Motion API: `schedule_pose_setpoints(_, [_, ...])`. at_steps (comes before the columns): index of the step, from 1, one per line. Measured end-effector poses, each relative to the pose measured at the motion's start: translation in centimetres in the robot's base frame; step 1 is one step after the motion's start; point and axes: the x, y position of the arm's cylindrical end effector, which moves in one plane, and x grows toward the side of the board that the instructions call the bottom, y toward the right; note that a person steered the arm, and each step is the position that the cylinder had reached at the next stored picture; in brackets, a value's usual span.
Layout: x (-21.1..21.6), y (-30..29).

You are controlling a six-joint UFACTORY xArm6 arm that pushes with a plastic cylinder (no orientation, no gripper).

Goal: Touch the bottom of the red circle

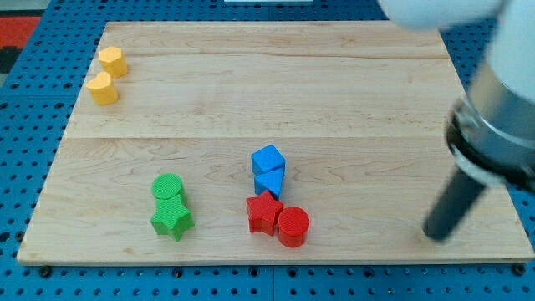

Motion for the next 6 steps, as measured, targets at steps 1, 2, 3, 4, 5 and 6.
schedule_pose_setpoints(1, [0.2, -0.1])
schedule_pose_setpoints(2, [0.4, -0.9])
schedule_pose_setpoints(3, [-0.1, -3.7])
schedule_pose_setpoints(4, [-1.0, -6.7])
schedule_pose_setpoints(5, [-1.1, -13.4])
schedule_pose_setpoints(6, [0.4, -13.9])
